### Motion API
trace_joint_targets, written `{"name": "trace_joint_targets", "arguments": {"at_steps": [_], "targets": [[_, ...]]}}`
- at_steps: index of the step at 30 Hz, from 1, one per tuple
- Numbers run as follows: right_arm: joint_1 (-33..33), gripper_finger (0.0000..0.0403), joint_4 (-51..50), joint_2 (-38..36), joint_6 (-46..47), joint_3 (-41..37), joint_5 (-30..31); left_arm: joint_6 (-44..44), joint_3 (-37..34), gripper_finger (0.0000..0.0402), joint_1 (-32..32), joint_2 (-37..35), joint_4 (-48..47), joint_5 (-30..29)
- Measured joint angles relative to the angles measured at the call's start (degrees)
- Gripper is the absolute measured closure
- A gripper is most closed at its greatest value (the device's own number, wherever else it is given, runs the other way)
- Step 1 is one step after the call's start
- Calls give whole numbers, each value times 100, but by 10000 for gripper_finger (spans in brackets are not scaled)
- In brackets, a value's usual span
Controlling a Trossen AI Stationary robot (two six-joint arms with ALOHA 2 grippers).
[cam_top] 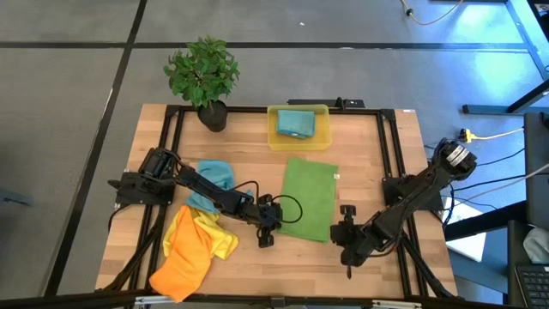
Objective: Fold microfiber towels
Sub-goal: Fold the green microfiber towel
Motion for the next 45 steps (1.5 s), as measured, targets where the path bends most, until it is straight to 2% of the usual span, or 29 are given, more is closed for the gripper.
{"name": "trace_joint_targets", "arguments": {"at_steps": [4,8,12,14,16,21,26,29,35,45], "targets": [[-2,350,186,-235,-176,-2,754,2,0,401,-1,0,0,4],[27,350,1549,-309,-976,0,1651,-1,0,401,1,0,13,15],[31,350,2374,-308,-1823,4,2000,-101,0,401,-37,0,-28,117],[22,350,2634,-307,-1954,-24,1920,-103,0,401,-82,0,-30,105],[16,350,3335,-307,-2217,-195,1464,-112,0,401,-122,0,-25,60],[-84,350,5902,-307,-2958,-1267,456,-107,0,401,-233,0,7,-220],[-370,350,8118,-313,-3046,-2558,301,-111,0,401,-324,0,50,-262],[-511,350,9017,-318,-3000,-3119,433,-114,0,401,-359,0,97,-262],[-491,350,9313,-318,-2423,-3400,597,-105,0,401,-380,0,109,-260],[-372,350,9162,-318,-2829,-3191,614,-145,0,401,-378,0,109,-360]]}}
